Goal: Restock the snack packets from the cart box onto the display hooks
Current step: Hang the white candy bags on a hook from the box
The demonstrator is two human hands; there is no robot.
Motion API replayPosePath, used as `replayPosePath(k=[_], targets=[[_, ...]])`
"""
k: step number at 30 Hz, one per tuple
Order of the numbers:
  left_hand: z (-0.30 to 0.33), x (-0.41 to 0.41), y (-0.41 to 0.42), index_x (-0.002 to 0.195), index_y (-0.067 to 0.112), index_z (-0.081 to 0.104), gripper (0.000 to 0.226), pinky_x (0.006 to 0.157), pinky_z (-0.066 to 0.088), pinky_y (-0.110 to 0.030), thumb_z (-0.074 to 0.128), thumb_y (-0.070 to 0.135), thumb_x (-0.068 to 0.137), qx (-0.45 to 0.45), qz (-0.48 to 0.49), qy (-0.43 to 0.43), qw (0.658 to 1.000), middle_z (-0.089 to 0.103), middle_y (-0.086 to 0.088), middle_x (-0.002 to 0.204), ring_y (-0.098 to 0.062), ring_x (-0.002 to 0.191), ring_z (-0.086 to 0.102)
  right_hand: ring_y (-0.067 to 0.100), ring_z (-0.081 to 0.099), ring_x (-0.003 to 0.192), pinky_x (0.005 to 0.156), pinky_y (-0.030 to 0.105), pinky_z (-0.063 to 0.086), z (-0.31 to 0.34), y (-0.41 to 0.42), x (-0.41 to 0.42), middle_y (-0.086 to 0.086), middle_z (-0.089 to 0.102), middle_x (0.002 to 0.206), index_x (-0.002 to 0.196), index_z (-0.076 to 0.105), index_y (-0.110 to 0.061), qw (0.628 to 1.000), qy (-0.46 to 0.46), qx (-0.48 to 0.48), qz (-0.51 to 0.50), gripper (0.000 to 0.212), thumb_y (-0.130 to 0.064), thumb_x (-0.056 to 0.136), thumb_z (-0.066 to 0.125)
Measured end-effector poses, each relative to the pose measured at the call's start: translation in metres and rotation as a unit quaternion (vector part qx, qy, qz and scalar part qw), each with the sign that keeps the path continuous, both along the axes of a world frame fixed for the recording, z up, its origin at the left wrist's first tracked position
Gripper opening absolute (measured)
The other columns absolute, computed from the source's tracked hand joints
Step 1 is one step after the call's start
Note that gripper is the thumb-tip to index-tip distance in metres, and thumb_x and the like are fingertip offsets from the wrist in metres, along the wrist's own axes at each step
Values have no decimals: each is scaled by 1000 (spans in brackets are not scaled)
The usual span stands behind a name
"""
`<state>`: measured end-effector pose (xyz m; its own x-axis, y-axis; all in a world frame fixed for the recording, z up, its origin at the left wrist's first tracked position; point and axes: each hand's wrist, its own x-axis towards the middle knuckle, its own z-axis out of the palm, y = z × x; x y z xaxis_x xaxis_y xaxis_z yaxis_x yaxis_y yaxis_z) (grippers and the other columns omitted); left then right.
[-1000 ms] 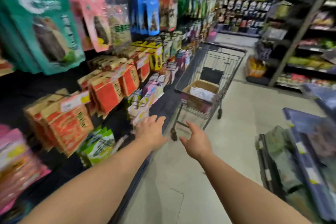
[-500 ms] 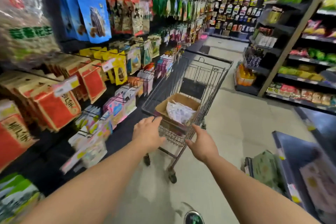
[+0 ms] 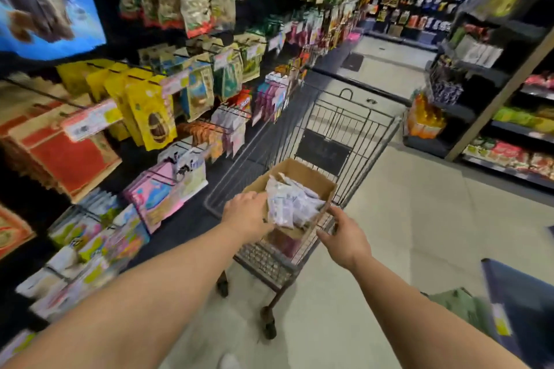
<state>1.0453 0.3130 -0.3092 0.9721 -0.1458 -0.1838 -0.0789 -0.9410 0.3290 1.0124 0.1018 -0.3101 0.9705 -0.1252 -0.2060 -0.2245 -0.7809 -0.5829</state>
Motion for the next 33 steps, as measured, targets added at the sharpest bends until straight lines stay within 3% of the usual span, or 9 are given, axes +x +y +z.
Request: replayPosePath(k=[6, 10, 16, 19, 22, 25, 30, 33], targets=[[-18, 113, -6, 142, 27, 41, 67, 108, 38, -43, 61, 54, 83, 11, -2, 35, 999, 47, -1, 144, -28, 132, 43, 26, 62, 111, 90, 28, 48, -10, -12, 118, 0, 60, 132, 141, 42, -26, 1000, 27, 4, -12, 58, -23, 87, 62], [-38, 154, -9, 144, 31, 38, 72, 111, 34, -43, 66, 53, 81, 3, 13, 75, 997, 43, 1, 148, -27, 136, 39, 27, 55, 120, 100, 36, 46, -36, -4, 167, 4, 51, 141, 145, 36, -26, 995, 97, 0, 12, 62, -29, 88, 60], [-85, 209, -3, 143, 26, 39, 75, 110, 37, -43, 71, 52, 80, -2, 83, 118, 990, 43, 2, 148, -27, 136, 40, 26, 56, 118, 95, 38, 50, -97, -3, 261, 6, 50, 142, 147, 33, -27, 983, 180, 15, 44, 65, -27, 89, 62], [-119, 229, -11, 143, 24, 40, 74, 109, 39, -42, 70, 53, 81, -16, 137, 155, 978, 45, 0, 148, -28, 135, 42, 25, 58, 114, 100, 39, 46, -140, -5, 301, 6, 57, 133, 148, 31, -25, 969, 238, 18, 70, 67, -29, 89, 63], [-154, 244, -31, 151, 24, 30, 82, 115, 31, -37, 68, 51, 84, -41, 186, 197, 962, 37, -2, 155, -27, 141, 34, 25, 54, 121, 105, 37, 42, -180, -12, 338, 7, 55, 137, 148, 33, -21, 954, 284, 18, 91, 64, -27, 91, 62], [-186, 259, -54, 155, 22, 22, 84, 118, 25, -32, 65, 50, 88, -51, 217, 247, 943, 27, -4, 161, -24, 147, 25, 27, 51, 125, 99, 30, 40, -216, -19, 370, 8, 52, 140, 145, 33, -16, 941, 321, 16, 108, 61, -26, 92, 60], [-235, 281, -73, 153, 20, 24, 83, 113, 29, -30, 66, 47, 87, -87, 276, 293, 911, 32, -6, 157, -24, 144, 31, 29, 45, 130, 98, 27, 36, -272, -15, 403, 11, 48, 140, 142, 34, -6, 925, 361, -4, 117, 56, -22, 94, 58], [-257, 284, -76, 154, 26, 23, 83, 115, 25, -32, 67, 48, 87, -82, 287, 297, 907, 31, 0, 159, -24, 145, 28, 27, 52, 120, 88, 25, 37, -304, -5, 407, 13, 53, 132, 136, 39, -6, 936, 346, 31, 57, 53, -21, 91, 62]])
